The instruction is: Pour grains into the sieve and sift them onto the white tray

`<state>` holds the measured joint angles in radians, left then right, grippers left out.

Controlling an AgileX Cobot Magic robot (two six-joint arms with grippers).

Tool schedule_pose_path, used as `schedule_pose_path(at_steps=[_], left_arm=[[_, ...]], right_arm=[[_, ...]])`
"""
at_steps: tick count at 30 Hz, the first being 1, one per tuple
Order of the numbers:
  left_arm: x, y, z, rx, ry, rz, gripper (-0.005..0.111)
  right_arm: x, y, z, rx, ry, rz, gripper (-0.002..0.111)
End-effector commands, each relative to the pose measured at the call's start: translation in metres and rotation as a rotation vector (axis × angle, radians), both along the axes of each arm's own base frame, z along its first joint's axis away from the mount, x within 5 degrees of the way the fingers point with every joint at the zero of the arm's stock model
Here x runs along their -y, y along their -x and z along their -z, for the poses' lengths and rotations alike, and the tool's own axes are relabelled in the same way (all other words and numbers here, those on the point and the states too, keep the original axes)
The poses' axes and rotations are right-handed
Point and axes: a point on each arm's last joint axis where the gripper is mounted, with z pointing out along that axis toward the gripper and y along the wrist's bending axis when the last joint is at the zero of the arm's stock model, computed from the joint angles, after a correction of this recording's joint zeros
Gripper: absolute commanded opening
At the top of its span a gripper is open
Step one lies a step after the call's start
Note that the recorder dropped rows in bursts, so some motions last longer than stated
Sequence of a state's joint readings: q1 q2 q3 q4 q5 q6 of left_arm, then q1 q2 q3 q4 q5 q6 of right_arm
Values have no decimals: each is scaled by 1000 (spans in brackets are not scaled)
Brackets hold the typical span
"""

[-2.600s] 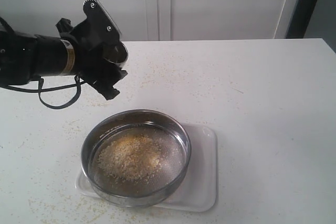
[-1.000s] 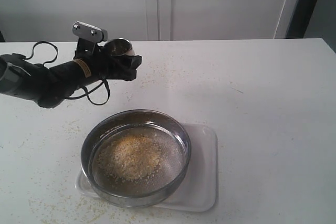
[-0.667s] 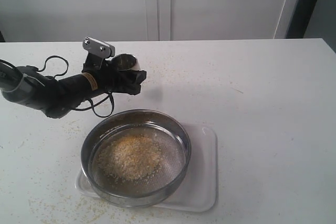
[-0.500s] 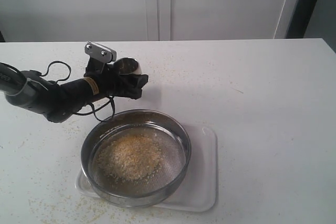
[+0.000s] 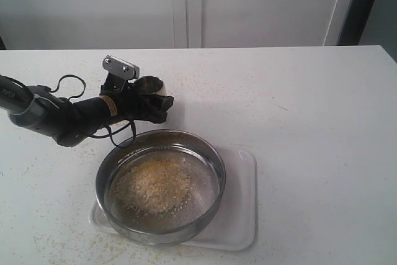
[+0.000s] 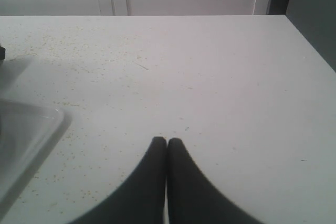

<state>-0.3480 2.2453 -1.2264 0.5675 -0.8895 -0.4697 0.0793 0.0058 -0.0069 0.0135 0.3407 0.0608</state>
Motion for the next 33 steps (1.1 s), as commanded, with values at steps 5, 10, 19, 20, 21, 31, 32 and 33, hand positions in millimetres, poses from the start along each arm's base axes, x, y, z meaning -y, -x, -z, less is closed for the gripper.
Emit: schedule_pose_path(at_steps=[5,10,19,20,21,31,32,33], left_arm=[[3,3,-27,66,-11,46,96],[0,4,-35,41,-75,34,96],[2,8,-63,122,-101,90,96],[2,9,-67,133,-103,96,96],[3,10,-72,148,-107,103,95],[0,17,-113,237,-112,110,78],[0,18,-117,244,-127,114,73],[-1,19,-121,252,-141,114,66]], right_arm=[[0,0,2,4,2,0,0],[0,0,2,4,2,0,0],[0,0,2,4,2,0,0],[0,0,2,4,2,0,0],[0,0,2,4,2,0,0],[0,0,2,4,2,0,0],[0,0,2,4,2,0,0],[0,0,2,4,2,0,0]])
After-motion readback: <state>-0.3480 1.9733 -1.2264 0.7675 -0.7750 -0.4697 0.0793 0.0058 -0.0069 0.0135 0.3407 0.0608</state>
